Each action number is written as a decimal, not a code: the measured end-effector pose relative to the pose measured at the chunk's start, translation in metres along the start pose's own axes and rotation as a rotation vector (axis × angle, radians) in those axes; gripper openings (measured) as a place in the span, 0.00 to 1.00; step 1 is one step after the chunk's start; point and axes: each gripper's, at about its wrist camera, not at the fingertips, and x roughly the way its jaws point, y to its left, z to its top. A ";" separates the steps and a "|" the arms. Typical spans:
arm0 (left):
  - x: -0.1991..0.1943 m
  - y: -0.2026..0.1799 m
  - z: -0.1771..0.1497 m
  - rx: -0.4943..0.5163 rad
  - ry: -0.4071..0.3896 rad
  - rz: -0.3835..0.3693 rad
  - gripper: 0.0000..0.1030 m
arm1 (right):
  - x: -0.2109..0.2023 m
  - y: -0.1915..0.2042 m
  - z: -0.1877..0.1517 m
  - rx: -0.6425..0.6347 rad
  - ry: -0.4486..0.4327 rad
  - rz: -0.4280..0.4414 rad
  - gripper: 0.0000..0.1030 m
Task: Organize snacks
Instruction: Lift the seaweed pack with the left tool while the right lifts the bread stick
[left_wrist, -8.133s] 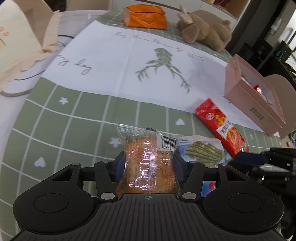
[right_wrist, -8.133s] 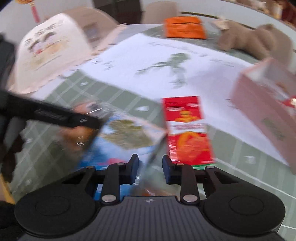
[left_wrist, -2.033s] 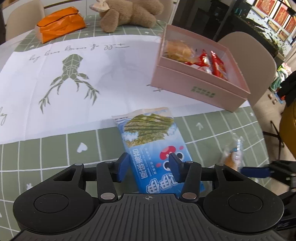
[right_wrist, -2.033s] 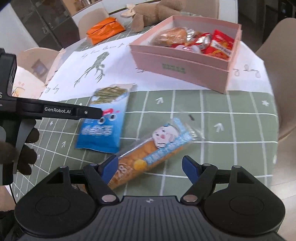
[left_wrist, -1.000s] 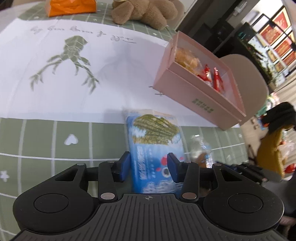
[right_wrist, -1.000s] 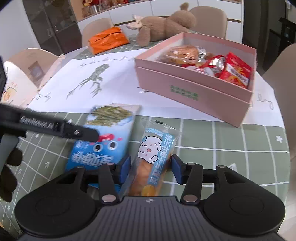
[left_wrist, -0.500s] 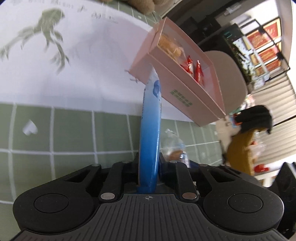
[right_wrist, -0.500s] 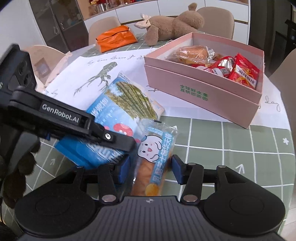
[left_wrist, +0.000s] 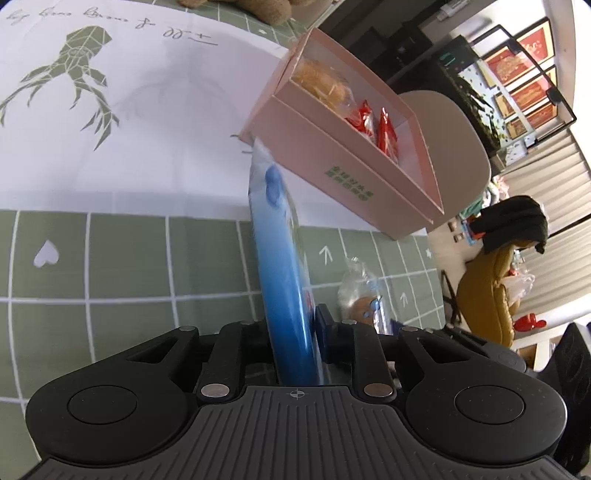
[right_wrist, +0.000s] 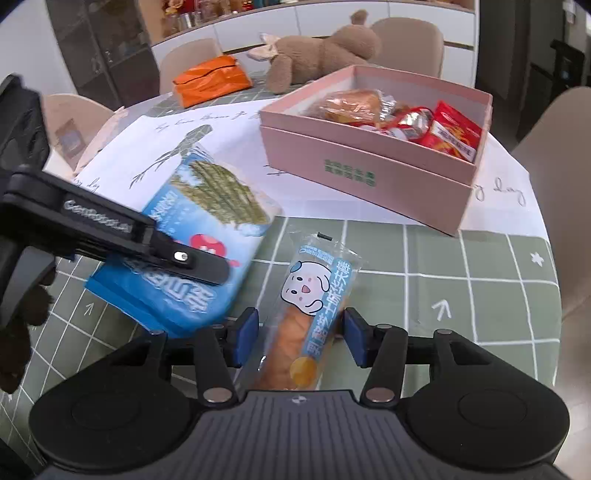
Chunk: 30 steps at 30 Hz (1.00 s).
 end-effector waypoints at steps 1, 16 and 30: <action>-0.002 -0.001 0.002 0.003 -0.014 0.011 0.22 | 0.001 0.002 0.000 -0.010 -0.004 0.000 0.50; -0.007 -0.041 0.017 0.217 -0.026 0.176 0.19 | 0.008 0.025 -0.010 -0.158 -0.025 -0.051 0.74; 0.007 -0.061 0.012 0.322 0.028 0.189 0.17 | 0.001 0.010 -0.020 -0.103 -0.045 -0.094 0.80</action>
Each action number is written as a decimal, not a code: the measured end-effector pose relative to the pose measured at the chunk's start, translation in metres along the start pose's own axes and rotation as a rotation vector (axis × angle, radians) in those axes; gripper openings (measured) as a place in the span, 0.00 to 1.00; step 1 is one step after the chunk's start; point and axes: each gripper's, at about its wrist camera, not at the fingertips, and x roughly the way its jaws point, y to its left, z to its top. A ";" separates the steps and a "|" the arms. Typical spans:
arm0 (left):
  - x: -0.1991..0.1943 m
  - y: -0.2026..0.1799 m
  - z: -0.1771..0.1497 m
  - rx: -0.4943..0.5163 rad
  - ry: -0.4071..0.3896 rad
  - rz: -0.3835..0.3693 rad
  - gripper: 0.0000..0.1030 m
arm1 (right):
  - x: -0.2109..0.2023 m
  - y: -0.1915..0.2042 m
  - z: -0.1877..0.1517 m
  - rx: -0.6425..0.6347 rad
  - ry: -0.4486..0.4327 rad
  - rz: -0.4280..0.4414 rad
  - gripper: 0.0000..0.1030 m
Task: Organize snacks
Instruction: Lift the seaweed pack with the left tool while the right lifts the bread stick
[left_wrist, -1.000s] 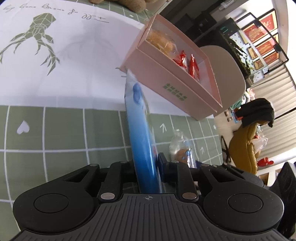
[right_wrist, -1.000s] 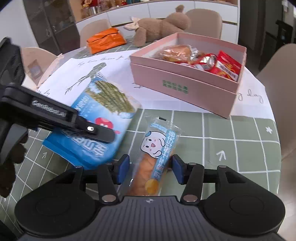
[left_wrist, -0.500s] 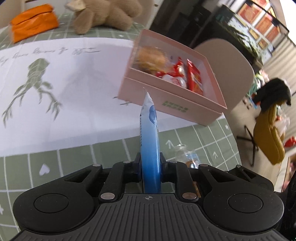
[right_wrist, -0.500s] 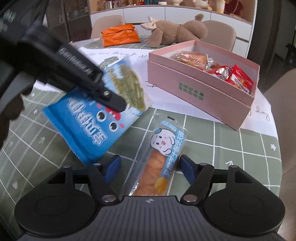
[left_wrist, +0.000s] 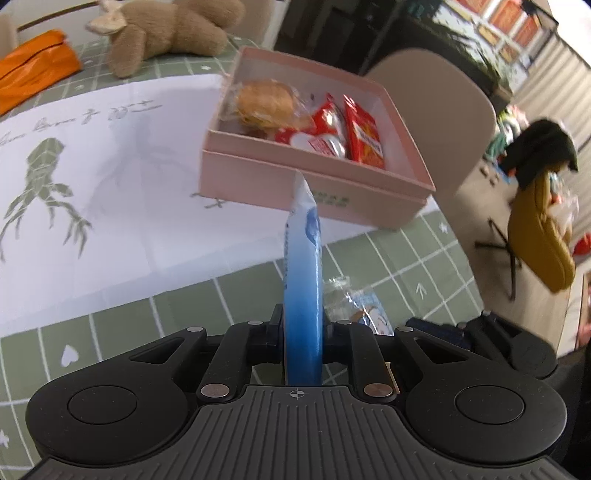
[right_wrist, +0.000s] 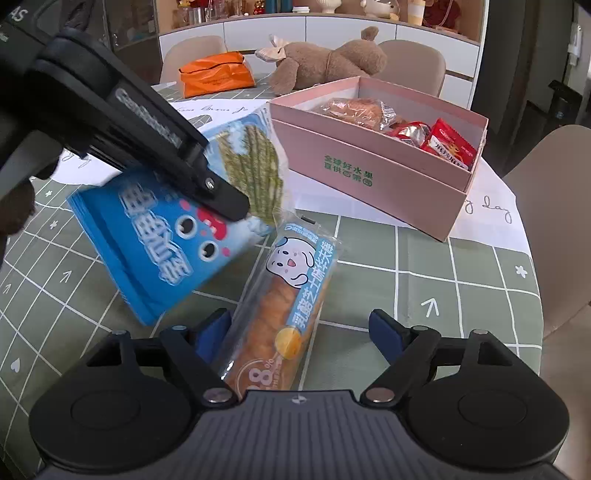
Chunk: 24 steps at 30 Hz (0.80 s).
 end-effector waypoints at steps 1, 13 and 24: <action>0.003 -0.002 0.000 0.011 0.009 0.004 0.17 | 0.000 0.000 0.000 0.000 -0.001 0.000 0.80; -0.013 0.000 -0.010 -0.002 -0.023 -0.015 0.17 | -0.009 -0.001 0.000 -0.011 0.012 0.025 0.46; -0.058 -0.008 -0.017 -0.026 -0.111 -0.094 0.17 | -0.032 -0.032 0.009 0.081 0.038 0.047 0.28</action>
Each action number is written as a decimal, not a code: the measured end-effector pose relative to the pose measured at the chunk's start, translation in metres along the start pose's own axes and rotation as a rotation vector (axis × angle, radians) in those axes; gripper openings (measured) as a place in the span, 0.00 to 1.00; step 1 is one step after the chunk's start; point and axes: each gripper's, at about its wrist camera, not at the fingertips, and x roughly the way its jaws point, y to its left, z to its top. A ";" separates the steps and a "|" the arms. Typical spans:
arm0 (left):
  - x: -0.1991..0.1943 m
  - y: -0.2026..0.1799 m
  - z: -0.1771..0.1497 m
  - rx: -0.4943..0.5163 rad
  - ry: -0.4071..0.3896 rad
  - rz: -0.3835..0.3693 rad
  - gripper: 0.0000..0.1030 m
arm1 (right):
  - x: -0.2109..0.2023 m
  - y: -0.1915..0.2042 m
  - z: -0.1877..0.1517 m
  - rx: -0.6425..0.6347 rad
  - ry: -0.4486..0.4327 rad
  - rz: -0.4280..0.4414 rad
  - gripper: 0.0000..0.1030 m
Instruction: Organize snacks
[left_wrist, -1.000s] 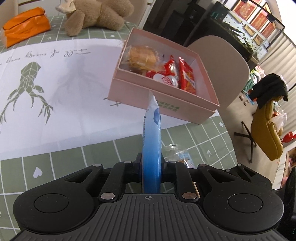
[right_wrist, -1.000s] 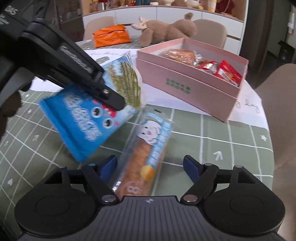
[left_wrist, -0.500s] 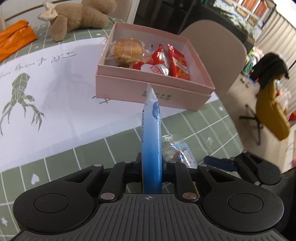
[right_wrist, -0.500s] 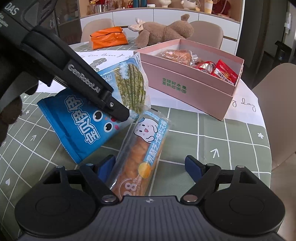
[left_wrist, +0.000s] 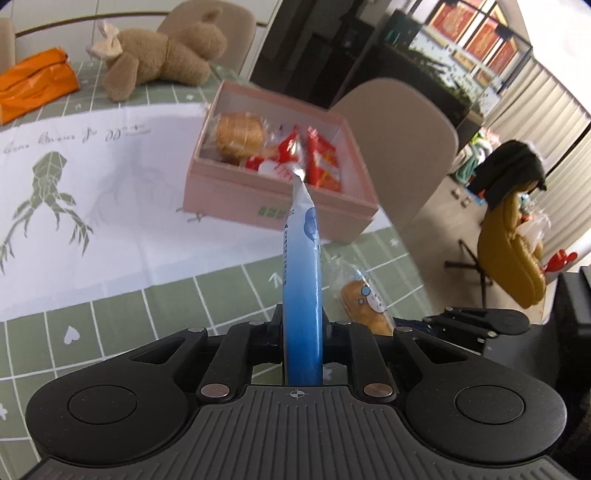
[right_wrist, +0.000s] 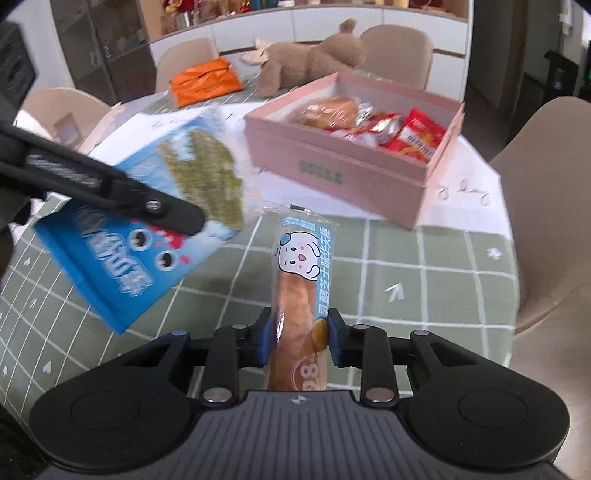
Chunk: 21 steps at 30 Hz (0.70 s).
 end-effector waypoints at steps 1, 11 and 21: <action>-0.004 -0.001 0.000 0.004 -0.007 0.003 0.17 | -0.003 -0.001 0.002 0.003 -0.010 -0.006 0.28; -0.027 -0.020 0.012 0.077 -0.052 0.039 0.17 | -0.029 -0.014 0.023 0.070 -0.082 0.058 0.27; -0.045 -0.026 0.077 0.072 -0.174 -0.092 0.17 | -0.087 -0.046 0.085 0.151 -0.296 0.121 0.27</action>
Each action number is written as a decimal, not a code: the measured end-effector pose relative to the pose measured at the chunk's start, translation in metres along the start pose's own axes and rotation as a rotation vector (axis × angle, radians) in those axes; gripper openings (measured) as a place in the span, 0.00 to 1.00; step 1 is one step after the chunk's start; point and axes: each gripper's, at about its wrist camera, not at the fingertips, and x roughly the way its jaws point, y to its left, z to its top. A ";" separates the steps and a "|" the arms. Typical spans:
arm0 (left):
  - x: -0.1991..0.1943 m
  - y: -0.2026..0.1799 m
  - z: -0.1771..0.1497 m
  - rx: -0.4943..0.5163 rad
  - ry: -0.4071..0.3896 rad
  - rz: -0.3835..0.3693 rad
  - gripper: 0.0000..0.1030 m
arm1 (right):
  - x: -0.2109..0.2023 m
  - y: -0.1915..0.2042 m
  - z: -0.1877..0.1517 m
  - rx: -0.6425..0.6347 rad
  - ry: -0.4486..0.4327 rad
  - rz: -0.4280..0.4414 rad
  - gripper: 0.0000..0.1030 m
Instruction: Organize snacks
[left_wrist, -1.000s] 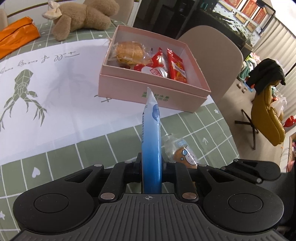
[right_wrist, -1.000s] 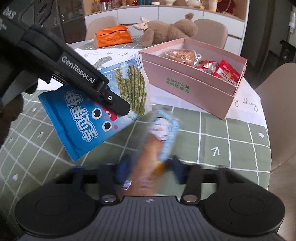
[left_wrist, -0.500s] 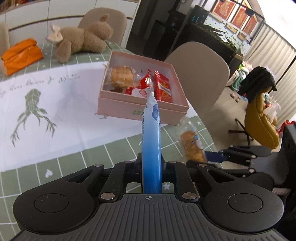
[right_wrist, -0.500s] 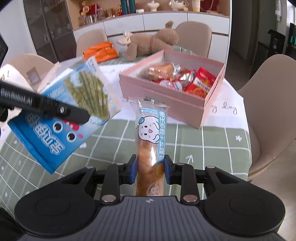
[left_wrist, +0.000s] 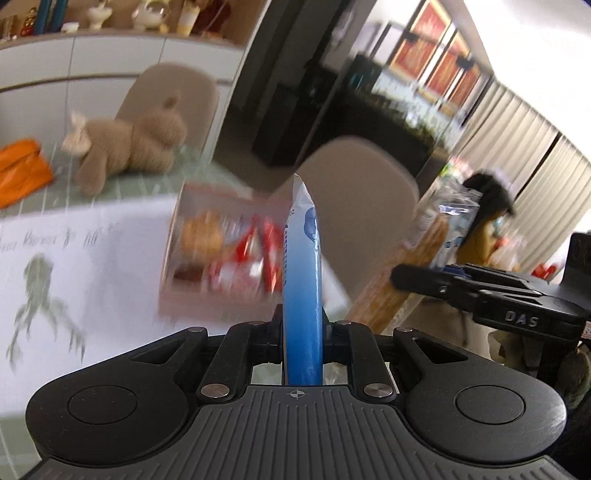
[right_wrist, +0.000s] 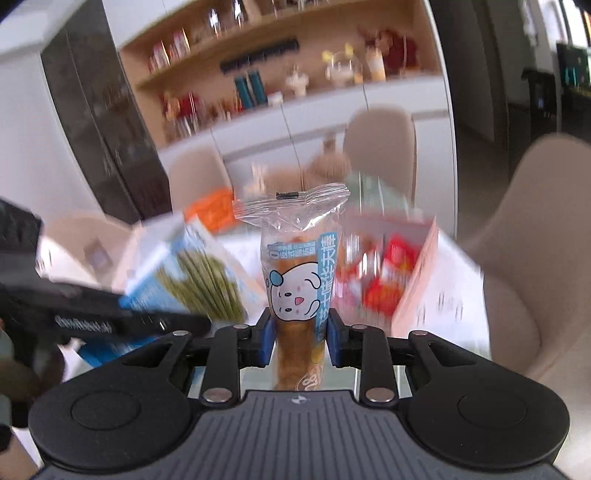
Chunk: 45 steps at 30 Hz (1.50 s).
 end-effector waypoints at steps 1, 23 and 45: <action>0.000 0.002 0.012 0.004 -0.025 -0.016 0.17 | -0.004 0.000 0.012 -0.006 -0.028 0.002 0.27; 0.115 0.103 0.052 -0.107 -0.016 0.124 0.20 | 0.206 -0.074 0.079 0.076 0.256 -0.112 0.27; 0.130 0.081 0.030 0.002 -0.080 0.204 0.20 | 0.200 -0.070 0.047 -0.043 0.227 -0.236 0.34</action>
